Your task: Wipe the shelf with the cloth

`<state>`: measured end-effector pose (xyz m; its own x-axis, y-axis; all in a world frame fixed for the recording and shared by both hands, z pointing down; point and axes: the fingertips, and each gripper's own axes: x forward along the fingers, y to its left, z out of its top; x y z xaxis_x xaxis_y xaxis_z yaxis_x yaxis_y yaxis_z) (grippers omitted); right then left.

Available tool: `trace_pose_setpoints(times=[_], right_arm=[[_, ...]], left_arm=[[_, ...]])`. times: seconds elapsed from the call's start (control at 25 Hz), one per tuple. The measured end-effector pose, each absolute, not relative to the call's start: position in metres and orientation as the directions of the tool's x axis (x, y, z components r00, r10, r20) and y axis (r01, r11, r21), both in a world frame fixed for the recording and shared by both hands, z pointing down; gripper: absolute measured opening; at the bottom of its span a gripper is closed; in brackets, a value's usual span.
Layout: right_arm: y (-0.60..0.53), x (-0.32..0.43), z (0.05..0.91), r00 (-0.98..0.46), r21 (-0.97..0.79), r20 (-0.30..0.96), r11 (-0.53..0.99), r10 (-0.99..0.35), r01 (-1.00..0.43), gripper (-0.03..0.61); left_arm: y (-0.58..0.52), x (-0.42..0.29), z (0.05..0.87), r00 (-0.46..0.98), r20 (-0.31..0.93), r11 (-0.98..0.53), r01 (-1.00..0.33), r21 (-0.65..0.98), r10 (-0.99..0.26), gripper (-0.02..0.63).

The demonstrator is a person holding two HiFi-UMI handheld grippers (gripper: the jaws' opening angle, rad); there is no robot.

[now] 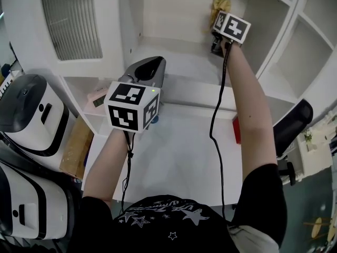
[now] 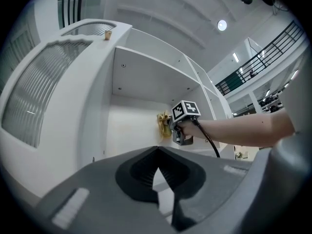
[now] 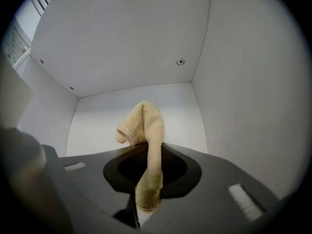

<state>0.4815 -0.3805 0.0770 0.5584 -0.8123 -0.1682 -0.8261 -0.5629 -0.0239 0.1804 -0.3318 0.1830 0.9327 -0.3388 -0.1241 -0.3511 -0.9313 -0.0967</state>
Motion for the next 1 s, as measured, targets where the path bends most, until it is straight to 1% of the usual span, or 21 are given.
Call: trace_pose_setpoints(times=[0.16,0.28,0.72,0.84,1.0], right_arm=[[-0.365,0.499,0.081,0.614,-0.045,-0.155,-0.616,-0.774,-0.787,0.075],[-0.353,0.512,0.089,0.658,-0.095,-0.132,-0.651,-0.741,-0.753,0.075],[-0.345,0.511,0.099,0.683,-0.119,-0.095,-0.672,-0.725,-0.73,0.074],[-0.349,0.499,0.107,0.663,-0.123,-0.077,-0.653,-0.745,-0.747,0.074],[-0.362,0.468,0.113,0.606,-0.064,-0.062,-0.603,-0.793,-0.795,0.074]], left_arm=[[-0.329,0.186,0.185,0.937,-0.12,-0.936,-0.339,-0.098,-0.327,0.002],[-0.33,0.188,0.185,0.94,-0.121,-0.939,-0.331,-0.095,-0.319,0.002],[-0.328,0.191,0.189,0.947,-0.113,-0.945,-0.311,-0.098,-0.3,0.002],[-0.332,0.187,0.191,0.943,-0.111,-0.941,-0.324,-0.093,-0.314,0.002],[-0.332,0.183,0.194,0.942,-0.111,-0.941,-0.326,-0.086,-0.316,0.002]])
